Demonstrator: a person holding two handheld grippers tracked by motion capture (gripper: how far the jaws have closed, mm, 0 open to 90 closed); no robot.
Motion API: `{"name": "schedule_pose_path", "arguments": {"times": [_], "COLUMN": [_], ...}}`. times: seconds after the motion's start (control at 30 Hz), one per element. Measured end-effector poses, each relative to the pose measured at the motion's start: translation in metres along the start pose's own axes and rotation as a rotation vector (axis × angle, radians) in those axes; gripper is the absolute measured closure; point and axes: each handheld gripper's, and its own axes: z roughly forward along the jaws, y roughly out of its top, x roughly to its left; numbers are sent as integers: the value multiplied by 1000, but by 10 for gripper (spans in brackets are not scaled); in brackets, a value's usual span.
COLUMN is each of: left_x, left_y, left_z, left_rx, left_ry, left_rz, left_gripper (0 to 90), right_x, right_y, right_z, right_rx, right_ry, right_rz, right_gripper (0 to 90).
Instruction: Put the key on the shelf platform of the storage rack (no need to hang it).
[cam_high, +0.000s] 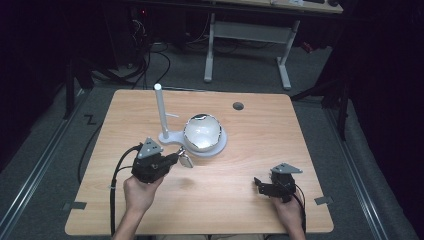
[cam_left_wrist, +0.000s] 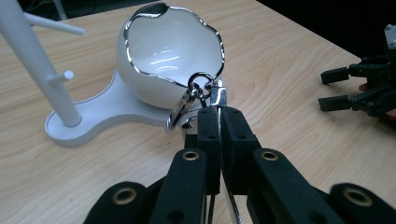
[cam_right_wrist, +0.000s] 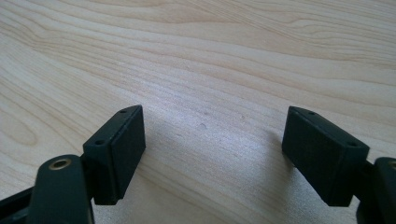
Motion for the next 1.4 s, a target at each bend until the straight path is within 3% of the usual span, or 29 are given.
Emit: {"name": "schedule_pose_path", "arguments": {"times": [0.4, 0.9, 1.4], "left_x": [-14, -29, -30], "left_y": [14, 33, 43], "left_z": [14, 38, 67], "left_rx": [-7, -1, 4], "left_ry": [-24, -67, -35], "left_rz": [23, 18, 54], "left_gripper": [870, 869, 868], "right_x": [0, 0, 0], "right_y": [0, 0, 0], "right_z": [0, 0, 0], "right_rx": [0, 0, 1], "right_ry": [0, 4, 4], "right_rz": [0, -8, -8], "right_gripper": [218, 219, 219]}}
